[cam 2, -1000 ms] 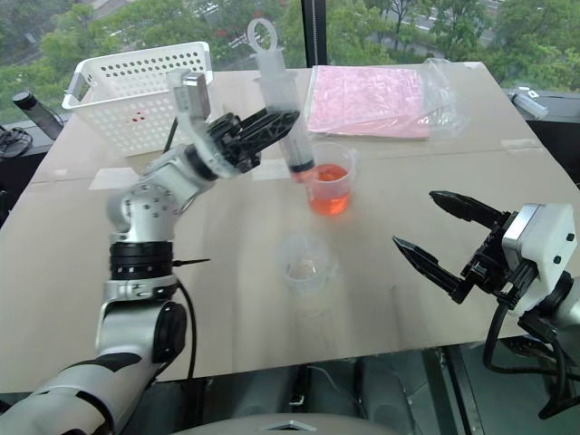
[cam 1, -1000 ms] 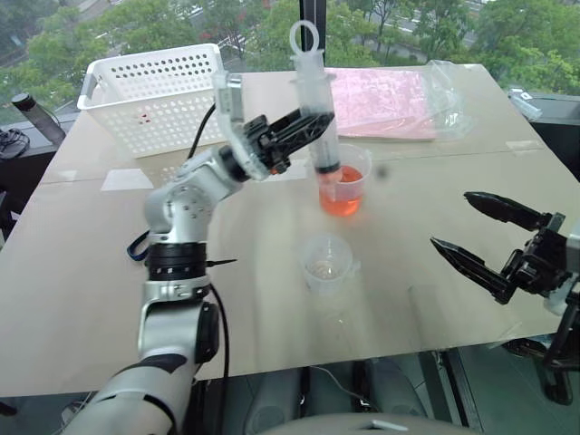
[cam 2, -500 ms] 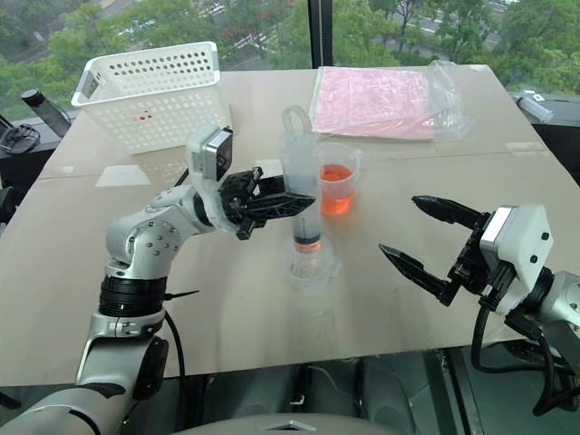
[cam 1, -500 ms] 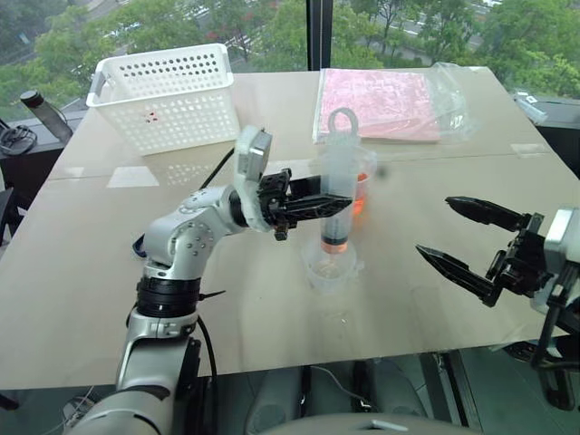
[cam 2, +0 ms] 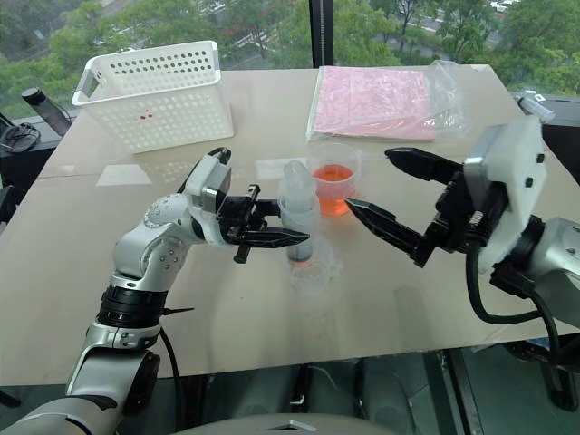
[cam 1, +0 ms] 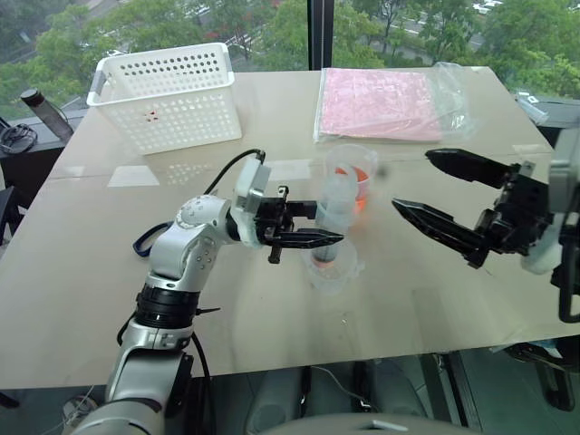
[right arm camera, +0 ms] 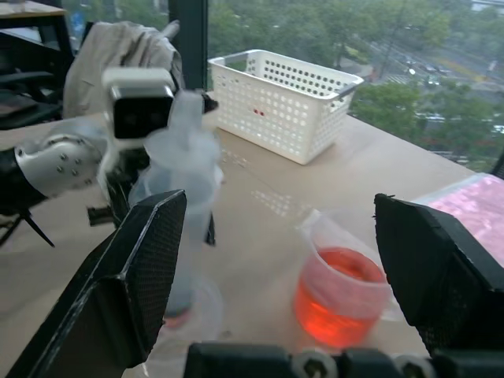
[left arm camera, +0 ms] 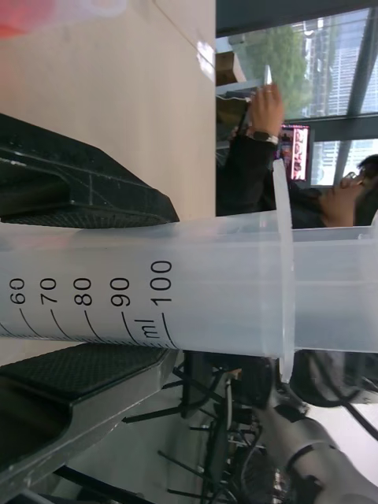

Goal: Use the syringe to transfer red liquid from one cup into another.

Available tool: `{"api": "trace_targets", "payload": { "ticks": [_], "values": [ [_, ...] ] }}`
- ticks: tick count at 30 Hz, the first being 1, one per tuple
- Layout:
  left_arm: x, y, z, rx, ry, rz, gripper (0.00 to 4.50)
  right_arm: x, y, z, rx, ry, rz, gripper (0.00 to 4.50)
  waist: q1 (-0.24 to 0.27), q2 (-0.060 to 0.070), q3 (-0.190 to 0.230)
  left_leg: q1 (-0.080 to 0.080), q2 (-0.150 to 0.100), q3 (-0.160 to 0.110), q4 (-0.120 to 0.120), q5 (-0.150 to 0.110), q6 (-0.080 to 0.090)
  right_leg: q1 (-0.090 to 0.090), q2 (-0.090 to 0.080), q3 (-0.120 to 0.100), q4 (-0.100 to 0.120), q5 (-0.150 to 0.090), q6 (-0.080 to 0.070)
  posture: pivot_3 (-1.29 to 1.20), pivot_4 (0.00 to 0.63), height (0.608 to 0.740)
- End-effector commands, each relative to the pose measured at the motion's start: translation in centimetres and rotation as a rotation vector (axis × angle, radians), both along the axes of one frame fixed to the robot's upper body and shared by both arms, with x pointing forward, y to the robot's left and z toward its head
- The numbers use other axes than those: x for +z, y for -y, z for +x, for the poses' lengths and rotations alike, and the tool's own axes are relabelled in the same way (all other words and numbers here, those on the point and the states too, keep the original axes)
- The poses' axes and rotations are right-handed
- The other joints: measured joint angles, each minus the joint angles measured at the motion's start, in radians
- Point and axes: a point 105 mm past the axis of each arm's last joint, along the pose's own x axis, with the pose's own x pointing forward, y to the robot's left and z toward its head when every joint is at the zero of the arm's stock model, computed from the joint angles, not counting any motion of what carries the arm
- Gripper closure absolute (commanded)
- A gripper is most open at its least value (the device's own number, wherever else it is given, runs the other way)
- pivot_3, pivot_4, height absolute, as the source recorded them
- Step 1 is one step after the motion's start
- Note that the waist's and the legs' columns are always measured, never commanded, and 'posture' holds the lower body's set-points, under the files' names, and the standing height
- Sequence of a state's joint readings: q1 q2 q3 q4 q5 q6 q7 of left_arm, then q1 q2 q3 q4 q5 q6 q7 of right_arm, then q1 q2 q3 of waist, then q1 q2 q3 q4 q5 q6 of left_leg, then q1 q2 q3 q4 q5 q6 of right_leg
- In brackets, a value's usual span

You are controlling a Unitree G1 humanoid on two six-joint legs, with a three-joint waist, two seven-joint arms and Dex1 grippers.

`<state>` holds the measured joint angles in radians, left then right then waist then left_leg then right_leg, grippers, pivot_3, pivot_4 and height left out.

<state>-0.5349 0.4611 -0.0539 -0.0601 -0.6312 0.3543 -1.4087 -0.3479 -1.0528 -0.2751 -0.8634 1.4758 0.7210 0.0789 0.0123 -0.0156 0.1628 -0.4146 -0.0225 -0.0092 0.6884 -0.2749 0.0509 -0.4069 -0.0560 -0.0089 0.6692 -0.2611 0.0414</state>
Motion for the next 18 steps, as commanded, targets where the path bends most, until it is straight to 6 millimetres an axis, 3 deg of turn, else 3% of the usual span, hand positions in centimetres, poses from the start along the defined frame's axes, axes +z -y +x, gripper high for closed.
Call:
{"api": "trace_targets", "payload": {
  "ticks": [1, 6, 9, 18],
  "values": [
    [0.4, 0.5, 0.2, 0.005, 0.031, -0.019, 3.12, 0.4, -1.4, 0.1, 0.036, -0.001, 0.006, 0.44, -0.001, 0.000, 0.000, 0.000, 0.000, 0.000, 0.000, 0.000, 0.000, 0.000, 0.000, 0.000, 0.000, 0.000, 0.000, 0.00, 0.150, 0.740],
    [0.0, 0.7, 0.1, 0.004, 0.050, -0.007, 3.12, 0.8, -2.5, 0.7, 0.065, -0.013, 0.009, 0.44, 0.000, 0.000, 0.000, 0.000, 0.000, 0.000, 0.000, 0.000, 0.000, 0.000, 0.000, 0.000, 0.000, 0.000, 0.000, 0.00, 0.150, 0.740],
    [-0.1, 0.9, -0.1, 0.002, 0.053, -0.007, 3.12, 0.6, -2.5, 1.3, 0.044, -0.008, -0.029, 1.07, -0.001, 0.000, 0.000, 0.000, 0.000, 0.000, 0.000, 0.000, 0.000, 0.000, 0.000, 0.000, -0.001, 0.000, 0.000, 0.00, 0.150, 0.740],
    [-0.1, 1.1, -0.1, -0.004, 0.050, -0.002, 3.12, 0.4, -3.5, 0.9, 0.120, -0.046, -0.024, 1.07, -0.001, 0.000, 0.000, -0.001, 0.000, 0.000, -0.001, -0.001, 0.001, 0.000, 0.000, -0.001, -0.001, 0.000, 0.000, 0.00, 0.150, 0.740]
  ]
}}
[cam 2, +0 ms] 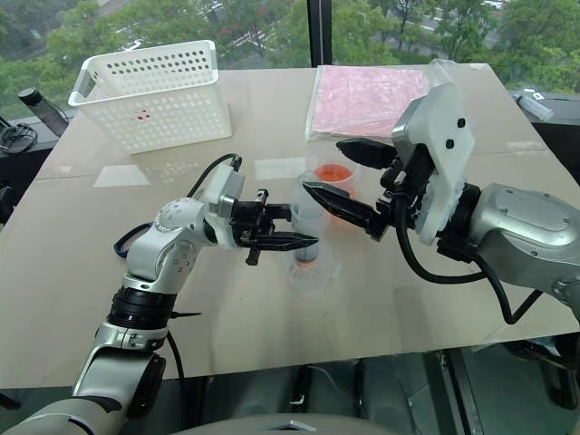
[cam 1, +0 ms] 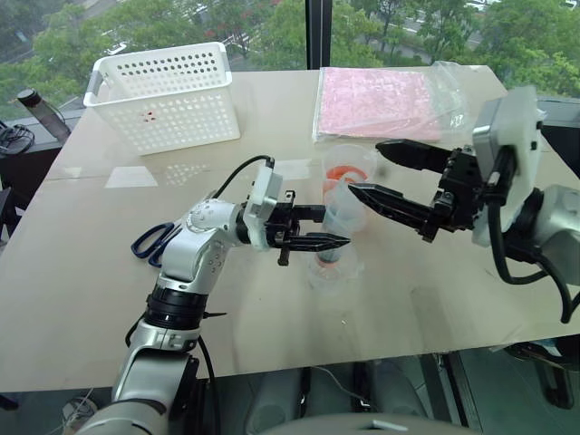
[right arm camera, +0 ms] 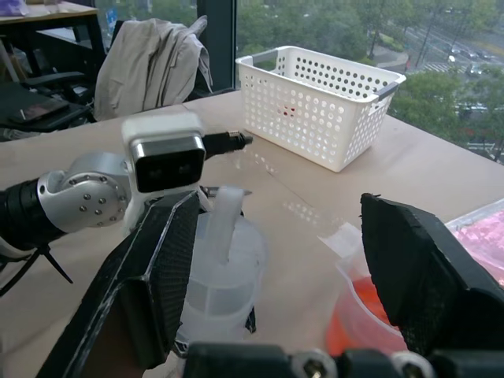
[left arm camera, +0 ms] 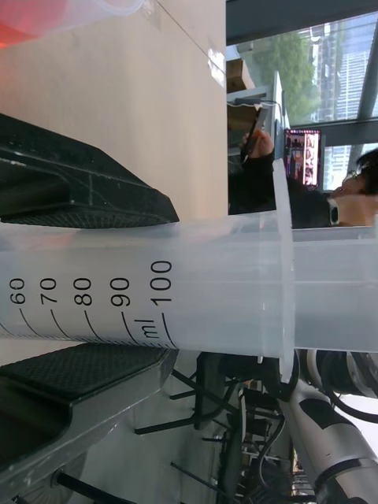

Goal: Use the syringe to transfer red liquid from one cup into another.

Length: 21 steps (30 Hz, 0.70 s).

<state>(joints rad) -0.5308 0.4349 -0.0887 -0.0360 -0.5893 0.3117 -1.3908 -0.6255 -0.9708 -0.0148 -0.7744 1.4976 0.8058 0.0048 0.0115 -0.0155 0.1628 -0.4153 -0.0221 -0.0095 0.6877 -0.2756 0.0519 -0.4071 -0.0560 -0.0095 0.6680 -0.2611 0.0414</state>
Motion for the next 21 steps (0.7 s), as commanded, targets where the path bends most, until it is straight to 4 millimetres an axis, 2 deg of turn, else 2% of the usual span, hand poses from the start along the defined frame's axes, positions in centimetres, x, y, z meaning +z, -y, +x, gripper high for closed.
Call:
{"api": "trace_targets", "payload": {
  "ticks": [1, 2, 3, 8, 9, 16, 21],
  "values": [
    [0.9, 0.3, -0.4, -0.018, 0.047, -0.016, 3.12, 0.5, -0.2, -0.4, 0.025, 0.020, 0.008, 1.49, 0.000, 0.000, 0.000, 0.000, 0.000, 0.000, 0.000, 0.000, 0.000, 0.000, 0.000, 0.000, 0.000, 0.000, 0.000, 0.00, 0.150, 0.740],
    [0.9, 0.3, -0.4, -0.019, 0.047, -0.015, 3.12, 0.5, -0.2, -0.4, 0.028, 0.017, 0.010, 1.62, 0.000, 0.000, 0.000, 0.000, 0.000, 0.000, 0.000, 0.000, 0.000, 0.000, 0.000, 0.000, 0.000, 0.000, 0.000, 0.00, 0.150, 0.740],
    [0.9, 0.4, -0.4, -0.020, 0.047, -0.015, 3.12, 0.5, -0.2, -0.5, 0.033, 0.011, 0.011, 1.96, 0.000, 0.000, 0.000, 0.000, 0.000, 0.000, 0.000, 0.000, 0.000, 0.000, 0.000, 0.000, 0.000, 0.000, 0.000, 0.00, 0.150, 0.740],
    [1.0, 0.5, -0.5, -0.022, 0.045, -0.021, 3.12, 0.2, -0.3, -0.8, 0.060, -0.010, 0.003, 4.28, 0.000, 0.000, 0.000, 0.000, 0.000, 0.000, 0.000, 0.000, 0.000, 0.000, 0.000, 0.000, 0.000, 0.000, 0.000, 0.00, 0.150, 0.740],
    [1.0, 0.5, -0.5, -0.022, 0.044, -0.022, 3.12, 0.2, -0.3, -0.9, 0.063, -0.012, 0.000, 4.46, 0.000, 0.000, 0.000, 0.000, 0.000, 0.000, 0.000, 0.000, 0.000, 0.000, 0.000, 0.000, 0.000, 0.000, 0.000, 0.00, 0.150, 0.740],
    [1.0, 0.6, -1.0, -0.043, 0.035, -0.032, 3.12, -0.1, -0.4, -1.2, 0.105, -0.010, -0.049, 4.46, 0.000, 0.000, 0.000, 0.000, 0.000, 0.000, 0.000, 0.000, 0.000, 0.000, 0.000, 0.000, 0.000, 0.000, 0.000, 0.00, 0.150, 0.740],
    [1.4, 0.8, -1.0, -0.040, 0.019, -0.056, 3.12, -1.2, -0.6, -1.3, 0.163, -0.052, -0.064, 4.46, 0.000, 0.000, 0.000, 0.000, 0.000, 0.000, 0.000, 0.000, 0.001, 0.000, 0.000, 0.000, 0.000, 0.000, 0.000, 0.00, 0.150, 0.740]
  ]
}}
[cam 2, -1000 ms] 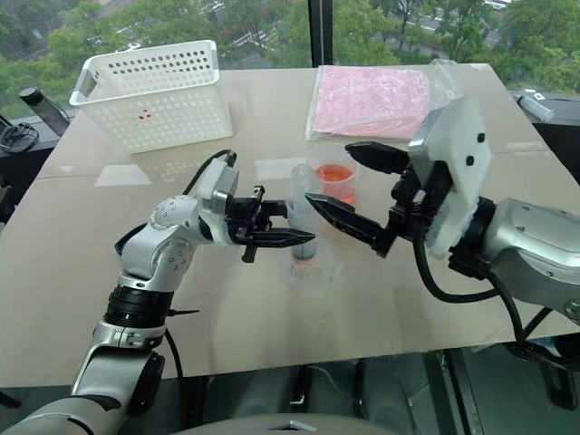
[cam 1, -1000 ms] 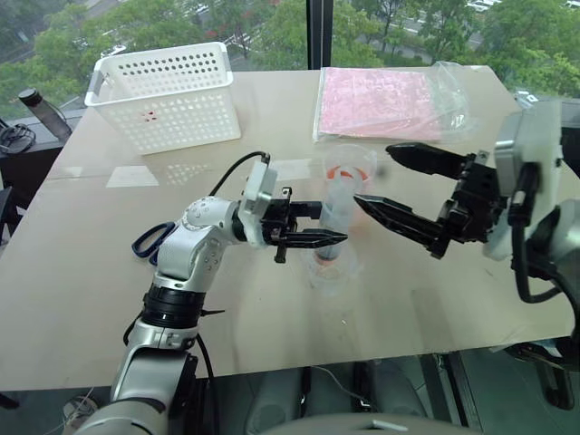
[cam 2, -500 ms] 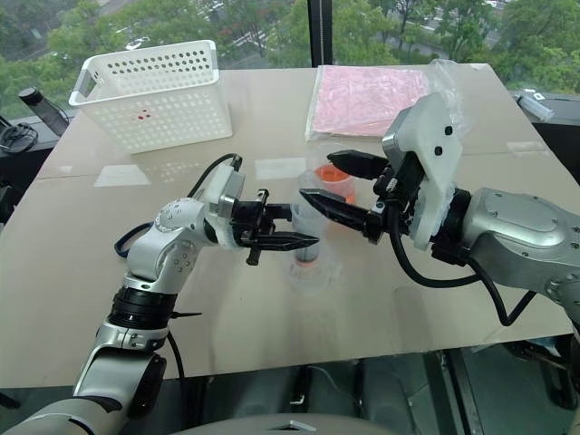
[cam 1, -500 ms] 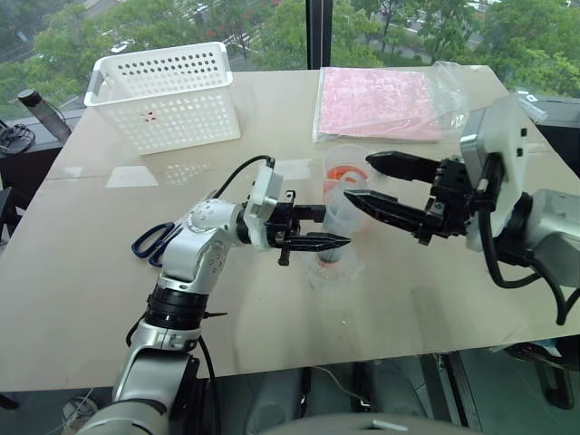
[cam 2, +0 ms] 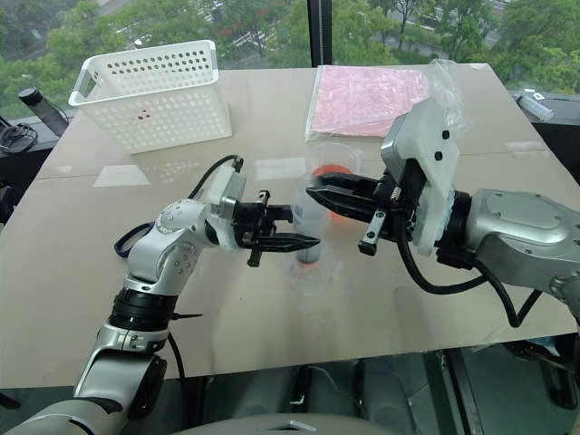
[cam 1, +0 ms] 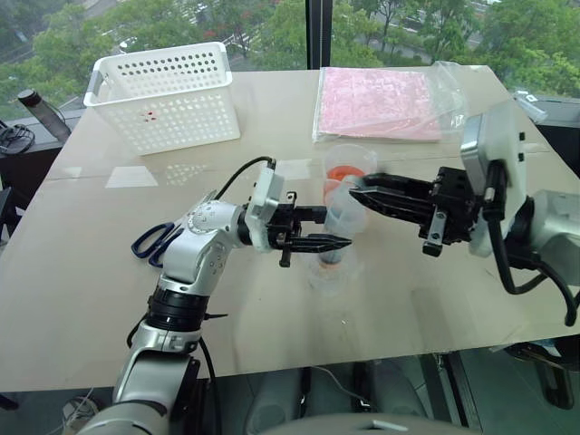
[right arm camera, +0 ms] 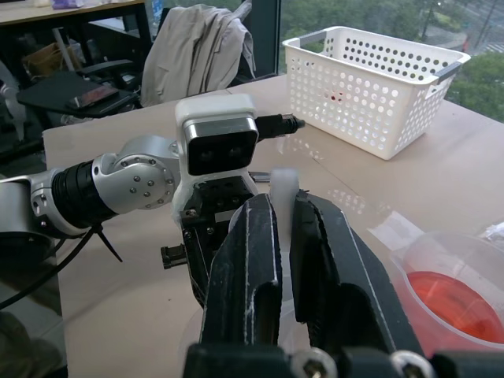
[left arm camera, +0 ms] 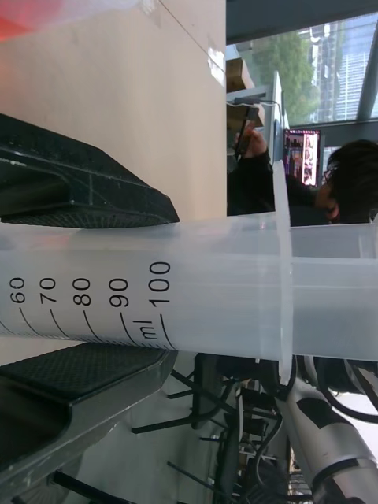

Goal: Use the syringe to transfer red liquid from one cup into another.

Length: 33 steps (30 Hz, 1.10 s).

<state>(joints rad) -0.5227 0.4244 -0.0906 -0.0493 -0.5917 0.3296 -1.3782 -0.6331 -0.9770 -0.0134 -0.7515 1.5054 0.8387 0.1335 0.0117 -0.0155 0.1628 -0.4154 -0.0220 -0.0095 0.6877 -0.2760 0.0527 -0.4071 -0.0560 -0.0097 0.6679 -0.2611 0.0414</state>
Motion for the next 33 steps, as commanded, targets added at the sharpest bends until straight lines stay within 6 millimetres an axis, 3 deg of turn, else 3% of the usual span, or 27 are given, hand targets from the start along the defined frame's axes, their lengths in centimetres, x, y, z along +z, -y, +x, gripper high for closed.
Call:
{"api": "trace_targets", "payload": {
  "ticks": [1, 9, 24, 29, 32, 33],
  "values": [
    [1.6, 0.6, -0.9, -0.040, 0.037, -0.052, 3.12, -0.9, -0.4, -0.4, 0.058, -0.018, -0.029, 4.46, 0.000, 0.000, 0.000, 0.000, 0.000, 0.000, 0.000, 0.000, 0.000, 0.000, 0.000, 0.000, 0.000, 0.000, 0.000, 0.00, 0.150, 0.740],
    [2.2, 0.7, -1.0, -0.034, 0.024, -0.078, 3.12, -2.3, -0.9, 0.2, 0.106, -0.062, -0.047, 4.46, 0.000, 0.000, 0.000, 0.000, 0.000, 0.000, 0.000, 0.000, 0.000, 0.000, 0.000, 0.000, 0.000, 0.000, 0.000, 0.00, 0.150, 0.740],
    [3.0, 0.5, -0.7, 0.000, 0.003, -0.100, 3.12, -4.2, -1.4, -0.7, 0.197, -0.099, -0.060, 4.46, 0.000, 0.000, 0.000, 0.000, 0.000, 0.000, 0.000, 0.000, 0.000, 0.000, 0.000, 0.000, 0.000, 0.000, 0.000, 0.00, 0.150, 0.740],
    [3.8, 0.2, -0.4, 0.034, -0.018, -0.132, 3.12, -3.0, -1.2, -0.5, 0.193, -0.016, -0.014, 4.46, 0.000, 0.000, 0.000, 0.000, 0.000, 0.000, 0.000, 0.000, 0.000, 0.000, 0.000, 0.000, 0.000, 0.000, 0.000, 0.00, 0.150, 0.740],
    [5.1, -0.4, 0.0, 0.075, -0.040, -0.179, 3.12, -0.9, -0.6, -0.5, 0.205, 0.025, 0.049, 4.46, 0.000, 0.000, 0.000, 0.000, 0.000, 0.000, 0.000, 0.000, 0.000, 0.000, 0.000, 0.000, 0.000, 0.000, 0.000, 0.00, 0.150, 0.740],
    [5.5, -0.5, 0.0, 0.078, -0.046, -0.186, 3.12, -0.2, -0.4, -0.7, 0.215, 0.038, 0.069, 3.65, 0.002, 0.000, 0.000, 0.000, 0.000, 0.000, 0.000, 0.000, 0.000, 0.000, 0.000, 0.000, 0.000, 0.000, 0.000, 0.00, 0.150, 0.740]
  ]
}}
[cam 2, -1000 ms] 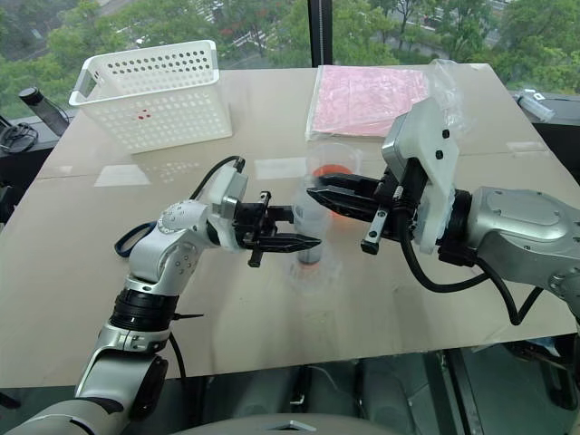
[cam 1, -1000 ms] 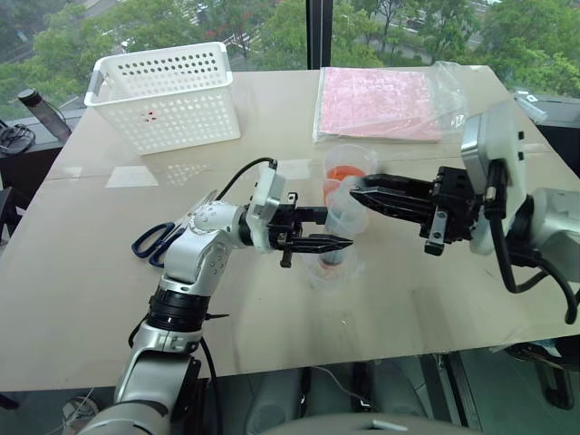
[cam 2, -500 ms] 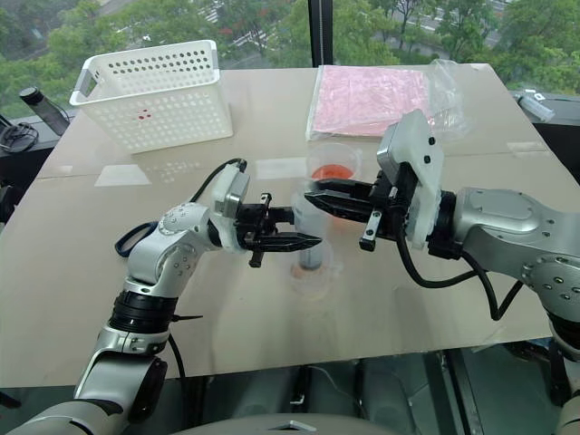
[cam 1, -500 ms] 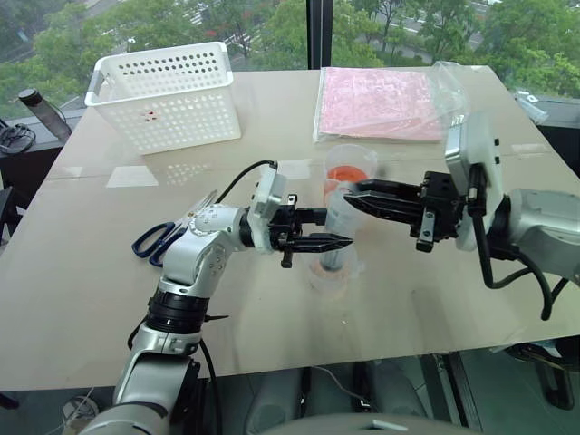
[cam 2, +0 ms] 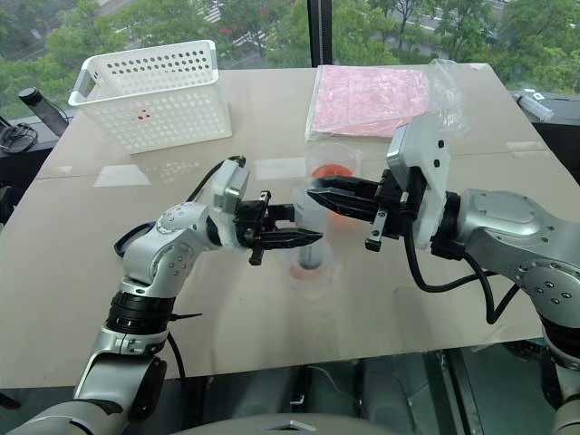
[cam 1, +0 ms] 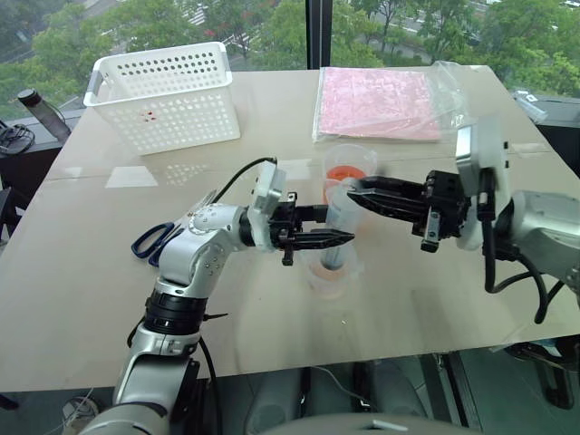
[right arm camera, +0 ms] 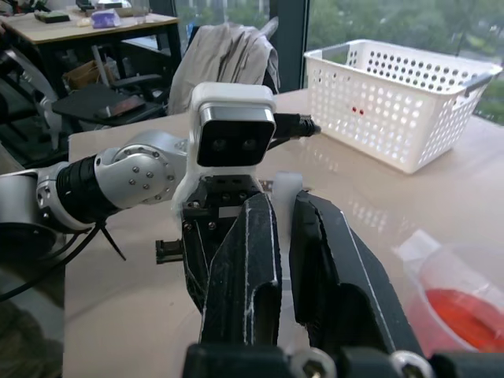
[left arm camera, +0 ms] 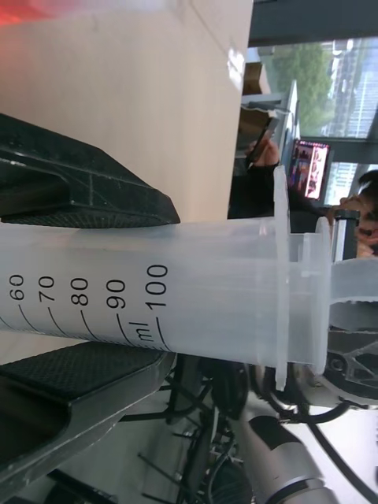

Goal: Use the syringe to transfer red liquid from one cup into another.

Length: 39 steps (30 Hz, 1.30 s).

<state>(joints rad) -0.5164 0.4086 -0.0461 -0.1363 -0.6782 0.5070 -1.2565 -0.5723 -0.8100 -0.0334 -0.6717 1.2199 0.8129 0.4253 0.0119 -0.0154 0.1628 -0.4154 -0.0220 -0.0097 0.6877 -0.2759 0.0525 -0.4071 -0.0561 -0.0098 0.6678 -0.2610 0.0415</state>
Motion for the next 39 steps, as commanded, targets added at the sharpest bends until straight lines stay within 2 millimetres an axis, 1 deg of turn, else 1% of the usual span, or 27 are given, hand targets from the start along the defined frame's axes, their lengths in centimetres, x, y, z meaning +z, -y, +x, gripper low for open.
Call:
{"api": "trace_targets", "payload": {
  "ticks": [1, 2, 3, 4, 5, 6, 7, 8, 9, 10, 12, 14, 16, 17, 18, 20, 21, 22, 24, 25, 27, 30, 33, 35, 37, 39],
  "values": [
    [4.5, -0.9, -0.1, 0.037, 0.067, -0.128, 3.12, 0.9, -0.5, -2.2, 0.133, 0.008, 0.009, 3.30, 0.001, 0.000, 0.000, 0.000, 0.000, 0.000, 0.000, 0.000, 0.000, 0.000, 0.000, 0.000, 0.000, 0.000, 0.000, 0.00, 0.150, 0.740],
    [4.8, -1.0, 0.0, 0.042, 0.056, -0.136, 3.12, 1.5, -0.4, -2.3, 0.129, 0.022, 0.024, 2.91, 0.000, 0.000, 0.000, 0.000, 0.000, -0.001, 0.000, 0.000, 0.000, 0.000, 0.000, -0.001, 0.000, 0.000, 0.000, 0.00, 0.150, 0.740],
    [5.1, -1.0, 0.1, 0.052, 0.048, -0.138, 3.12, 2.0, -0.3, -2.4, 0.125, 0.031, 0.039, 2.28, 0.000, 0.000, 0.000, 0.000, 0.000, -0.001, 0.000, 0.000, 0.000, 0.000, 0.000, -0.001, 0.000, 0.000, 0.000, 0.00, 0.150, 0.740],
    [5.4, -1.0, 0.2, 0.061, 0.043, -0.138, 3.12, 2.4, -0.1, -2.6, 0.124, 0.045, 0.048, 2.08, -0.001, 0.000, 0.000, 0.000, 0.000, -0.001, 0.000, 0.000, 0.000, 0.000, 0.000, -0.001, 0.000, 0.000, 0.000, 0.00, 0.150, 0.740],
    [5.9, -1.1, 0.4, 0.072, 0.035, -0.142, 3.12, 2.9, 0.1, -2.7, 0.111, 0.074, 0.056, 1.58, -0.001, 0.000, 0.000, 0.000, 0.000, -0.001, 0.000, 0.000, 0.000, 0.000, 0.000, -0.001, 0.000, 0.000, 0.000, 0.00, 0.150, 0.740],
    [6.3, -1.2, 0.4, 0.079, 0.030, -0.145, 3.12, 3.2, 0.2, -2.9, 0.103, 0.091, 0.060, 1.42, -0.001, 0.000, 0.000, 0.000, 0.000, -0.001, 0.000, 0.000, 0.000, 0.000, 0.000, -0.001, 0.000, 0.000, 0.000, 0.00, 0.150, 0.740],
    [6.8, -1.3, 0.6, 0.088, 0.003, -0.153, 3.12, 3.6, 0.4, -3.3, 0.104, 0.110, 0.066, 0.90, 0.000, 0.000, 0.000, 0.000, 0.000, -0.001, 0.000, 0.000, 0.000, 0.000, 0.000, -0.001, 0.000, 0.000, 0.000, 0.00, 0.150, 0.740],
    [7.3, -1.6, 0.8, 0.106, -0.026, -0.153, 3.12, 3.8, 0.6, -3.7, 0.091, 0.142, 0.060, 0.53, 0.001, 0.000, 0.000, 0.000, 0.000, -0.001, 0.000, 0.000, 0.000, 0.000, 0.000, -0.001, 0.000, 0.000, 0.000, 0.00, 0.150, 0.740],
    [7.6, -2.0, 1.0, 0.138, -0.055, -0.144, 3.12, 3.8, 0.9, -4.0, 0.075, 0.164, 0.050, 0.07, 0.002, 0.000, 0.000, 0.000, 0.000, -0.001, 0.000, 0.000, 0.000, 0.000, 0.000, -0.001, 0.000, 0.000, 0.000, 0.00, 0.150, 0.740],
    [8.1, -2.8, 1.9, 0.218, -0.086, -0.128, 3.12, 3.3, 1.4, -4.2, 0.030, 0.201, 0.019, 0.07, 0.001, 0.000, 0.000, -0.001, 0.000, -0.001, 0.000, 0.000, 0.000, 0.000, 0.000, -0.001, -0.001, 0.000, 0.000, 0.00, 0.150, 0.740],
    [8.3, -4.3, 3.3, 0.366, -0.115, -0.071, 3.12, 2.3, 2.2, -4.6, -0.012, 0.205, -0.013, 0.07, 0.002, 0.000, 0.000, -0.001, 0.000, -0.002, 0.000, 0.000, 0.000, 0.000, 0.000, -0.001, -0.001, 0.000, 0.000, 0.00, 0.150, 0.740],
    [8.1, -5.9, 4.0, 0.443, -0.152, 0.009, 3.12, 0.9, 3.3, -4.6, -0.070, 0.188, -0.050, 0.07, 0.000, 0.000, 0.000, -0.001, 0.000, -0.001, -0.001, 0.000, 0.000, 0.000, 0.000, -0.001, -0.001, 0.000, 0.000, 0.00, 0.150, 0.740],
    [7.4, -7.6, 4.9, 0.500, -0.245, 0.122, 3.12, -0.5, 4.7, -4.7, -0.131, 0.161, -0.059, 0.07, 0.000, 0.000, 0.000, 0.000, 0.000, -0.001, -0.001, 0.000, 0.000, 0.000, 0.001, -0.001, -0.001, 0.000, 0.000, 0.00, 0.150, 0.740],
    [7.1, -8.3, 4.8, 0.496, -0.284, 0.173, 3.12, -1.3, 5.5, -4.8, -0.160, 0.137, -0.066, 0.07, 0.000, 0.000, 0.000, 0.000, 0.000, -0.001, -0.001, 0.000, 0.000, 0.000, 0.001, -0.001, -0.001, 0.000, 0.000, 0.00, 0.150, 0.740],
    [6.6, -8.8, 4.9, 0.489, -0.326, 0.234, 3.12, -2.0, 6.3, -4.8, -0.195, 0.123, -0.081, 0.07, 0.000, 0.000, 0.000, 0.000, 0.000, -0.001, -0.001, 0.000, 0.000, 0.000, 0.002, -0.001, -0.001, 0.000, 0.000, 0.00, 0.150, 0.740],
    [5.4, -9.6, 5.3, 0.492, -0.367, 0.345, 3.12, -3.0, 7.3, -5.3, -0.213, 0.116, -0.085, 0.07, 0.001, 0.000, 0.000, 0.001, -0.001, 0.000, -0.001, 0.000, 0.000, 0.000, 0.005, -0.001, 0.000, 0.000, 0.000, 0.00, 0.150, 0.740],
    [5.0, -9.9, 5.7, 0.518, -0.376, 0.370, 3.12, -3.5, 7.7, -5.6, -0.224, 0.125, -0.119, 0.07, 0.004, 0.000, 0.000, 0.001, -0.001, 0.000, -0.001, 0.000, 0.000, 0.001, 0.006, -0.001, 0.000, 0.000, 0.001, 0.00, 0.150, 0.740],
    [4.0, -10.2, 6.3, 0.558, -0.414, 0.439, 3.12, -3.9, 8.0, -5.9, -0.222, 0.123, -0.134, 0.07, 0.003, 0.000, 0.000, 0.002, -0.002, 0.000, -0.001, 0.000, 0.000, 0.001, 0.006, -0.001, 0.000, 0.000, 0.001, 0.00, 0.150, 0.740],
    [2.5, -10.7, 7.0, 0.612, -0.451, 0.536, 3.12, -4.4, 8.2, -6.4, -0.218, 0.119, -0.149, 0.07, 0.003, 0.000, 0.000, 0.002, -0.002, 0.000, -0.001, 0.000, 0.000, 0.002, 0.005, 0.000, 0.000, 0.000, 0.001, 0.00, 0.150, 0.740],
    [1.3, -10.6, 7.2, 0.616, -0.461, 0.615, 3.12, -4.9, 8.3, -6.8, -0.205, 0.103, -0.169, 0.07, 0.002, -0.001, 0.000, 0.002, -0.002, 0.000, 0.000, 0.000, 0.000, 0.003, 0.006, 0.000, 0.000, 0.000, 0.001, 0.00, 0.150, 0.740],
    [-0.5, -10.2, 7.9, 0.628, -0.446, 0.712, 3.12, -5.5, 8.2, -7.3, -0.193, 0.089, -0.189, 0.07, 0.002, -0.001, 0.000, 0.002, -0.002, 0.000, 0.000, 0.000, 0.000, 0.003, 0.006, 0.000, 0.000, 0.000, 0.001, 0.00, 0.150, 0.740],
    [-2.0, -9.7, 9.1, 0.655, -0.488, 0.755, 3.12, -5.7, 8.1, -7.2, -0.196, 0.108, -0.197, 0.07, 0.002, -0.001, 0.000, 0.002, -0.001, 0.000, 0.000, 0.000, 0.000, 0.002, 0.006, 0.000, 0.001, 0.000, 0.001, 0.00, 0.150, 0.740],
    [-4.0, -10.6, 10.3, 0.748, -0.529, 0.847, 3.12, -5.8, 7.6, -7.4, -0.180, 0.112, -0.197, 0.07, -0.002, -0.001, 0.000, 0.002, -0.001, 0.000, 0.000, 0.000, 0.000, 0.002, 0.004, 0.001, 0.001, 0.000, 0.001, 0.00, 0.150, 0.740],
    [-4.4, -11.3, 11.4, 0.825, -0.570, 0.842, 3.12, -6.1, 7.2, -7.7, -0.161, 0.107, -0.205, 0.07, 0.001, -0.001, 0.000, 0.002, -0.001, 0.000, 0.000, 0.000, 0.000, 0.001, 0.004, 0.001, 0.001, 0.000, 0.001, 0.00, 0.150, 0.740],
    [-4.4, -11.5, 11.9, 0.847, -0.582, 0.837, 3.12, -6.2, 7.0, -7.7, -0.156, 0.108, -0.207, 0.07, 0.001, -0.001, 0.000, 0.002, -0.001, 0.000, 0.000, 0.000, 0.000, 0.001, 0.005, 0.001, 0.002, 0.000, 0.001, 0.00, 0.150, 0.740],
    [-4.5, -12.2, 12.3, 0.883, -0.567, 0.854, 3.12, -6.1, 6.7, -7.7, -0.152, 0.115, -0.193, 0.07, -0.001, -0.001, 0.000, 0.002, -0.001, 0.000, 0.000, 0.000, 0.000, 0.001, 0.004, 0.001, 0.002, 0.000, 0.001, 0.00, 0.150, 0.740]
  ]
}}
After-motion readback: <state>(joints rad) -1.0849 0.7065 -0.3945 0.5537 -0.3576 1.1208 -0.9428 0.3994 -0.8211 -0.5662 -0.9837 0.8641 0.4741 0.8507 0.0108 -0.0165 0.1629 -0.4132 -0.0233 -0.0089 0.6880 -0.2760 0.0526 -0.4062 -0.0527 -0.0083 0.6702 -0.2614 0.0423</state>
